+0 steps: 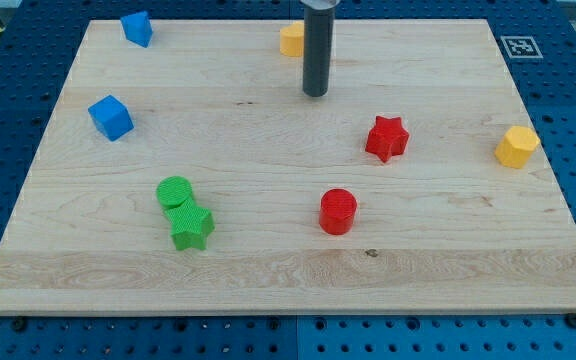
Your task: Push red star towards right of red circle
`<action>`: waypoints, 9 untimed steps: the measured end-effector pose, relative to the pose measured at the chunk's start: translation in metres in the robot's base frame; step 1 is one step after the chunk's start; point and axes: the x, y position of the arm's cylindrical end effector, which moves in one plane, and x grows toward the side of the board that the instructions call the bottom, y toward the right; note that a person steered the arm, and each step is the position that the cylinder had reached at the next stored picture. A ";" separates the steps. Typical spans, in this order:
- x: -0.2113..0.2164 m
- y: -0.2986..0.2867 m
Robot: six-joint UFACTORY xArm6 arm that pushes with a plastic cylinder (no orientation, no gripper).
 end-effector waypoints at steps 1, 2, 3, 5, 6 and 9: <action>0.007 0.032; 0.035 0.050; 0.067 0.050; 0.153 0.027; 0.152 0.008; 0.056 -0.018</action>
